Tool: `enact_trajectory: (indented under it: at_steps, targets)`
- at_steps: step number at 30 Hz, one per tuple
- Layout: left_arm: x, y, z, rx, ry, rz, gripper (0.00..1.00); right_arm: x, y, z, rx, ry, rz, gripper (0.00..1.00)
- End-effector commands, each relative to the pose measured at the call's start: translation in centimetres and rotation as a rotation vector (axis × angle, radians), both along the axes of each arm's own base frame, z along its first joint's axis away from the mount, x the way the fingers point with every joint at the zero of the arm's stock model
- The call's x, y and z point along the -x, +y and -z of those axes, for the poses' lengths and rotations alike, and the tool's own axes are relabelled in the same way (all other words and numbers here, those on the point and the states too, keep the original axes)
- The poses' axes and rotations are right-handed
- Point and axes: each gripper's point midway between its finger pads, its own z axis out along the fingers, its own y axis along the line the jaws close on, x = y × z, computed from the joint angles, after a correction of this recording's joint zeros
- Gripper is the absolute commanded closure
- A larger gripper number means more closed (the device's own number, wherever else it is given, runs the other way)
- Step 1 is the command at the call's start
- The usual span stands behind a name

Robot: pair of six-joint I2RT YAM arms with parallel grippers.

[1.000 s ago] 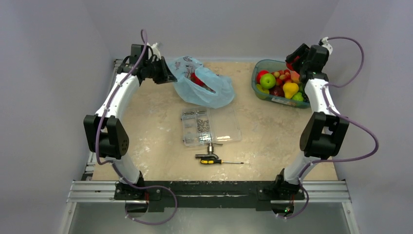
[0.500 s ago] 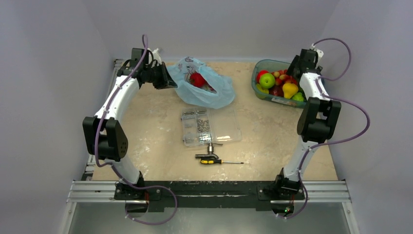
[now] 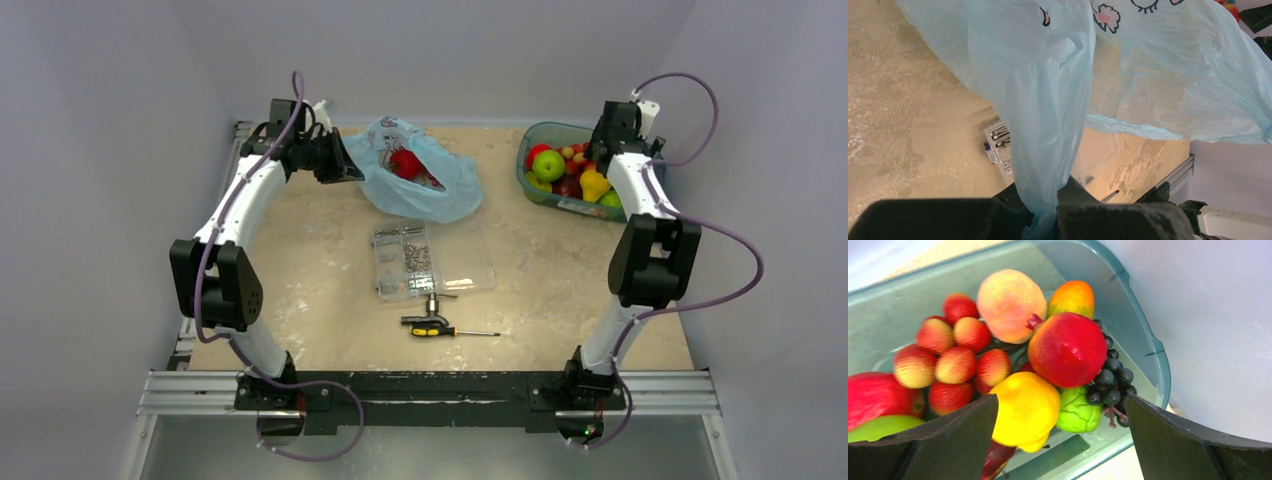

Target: Take the fake fruits out of the plastic bag

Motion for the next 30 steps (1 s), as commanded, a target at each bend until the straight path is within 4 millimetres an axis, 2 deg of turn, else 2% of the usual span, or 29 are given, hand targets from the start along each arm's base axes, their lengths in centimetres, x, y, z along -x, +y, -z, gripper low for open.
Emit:
enact_trajectory:
  at_steps: [1,3,5,8,12,15,18,20,21,25,27,30]
  targets:
    - [0.3,-0.5,-2.1,0.022,-0.059,0.021,1.00,-0.2,4.6,-7.0,0.057,-0.148,-0.077,0.02]
    - [0.4,-0.5,-2.1,0.016,-0.062,0.022,1.00,-1.1,9.3,-8.6,-0.013,-0.207,-0.218,0.03]
    - [0.4,-0.4,-1.9,-0.001,-0.066,0.021,1.00,-1.7,14.8,-10.3,-0.128,-0.268,-0.392,0.05]
    - [0.5,-0.2,-1.8,-0.029,-0.072,0.021,1.00,-0.9,23.1,-13.9,-0.225,-0.369,-0.615,0.07]
    - [0.7,0.2,-1.8,-0.076,-0.086,0.014,1.00,2.1,32.4,-19.7,-0.329,-0.528,-0.854,0.07]
    - [0.8,0.5,-1.8,-0.102,-0.094,0.011,1.00,4.6,37.5,-23.5,-0.392,-0.632,-0.973,0.09]
    - [0.8,0.9,-1.8,-0.131,-0.101,0.014,1.00,7.2,42.4,-25.8,-0.464,-0.709,-1.087,0.17]
    - [0.8,1.4,-1.7,-0.173,-0.114,0.019,1.00,8.6,45.5,-26.1,-0.520,-0.750,-1.157,0.28]
    - [0.7,1.9,-1.5,-0.203,-0.118,0.011,1.00,9.1,47.0,-25.6,-0.539,-0.753,-1.186,0.34]
    - [0.8,2.7,-0.7,-0.256,-0.111,0.007,1.00,9.7,51.6,-22.5,-0.540,-0.693,-1.256,0.45]
    - [0.9,2.5,-0.6,-0.261,-0.116,0.020,1.00,8.7,52.4,-19.8,-0.503,-0.627,-1.242,0.47]
    - [1.2,2.5,-0.1,-0.284,-0.114,0.036,1.00,7.0,52.0,-15.7,-0.426,-0.551,-1.180,0.53]
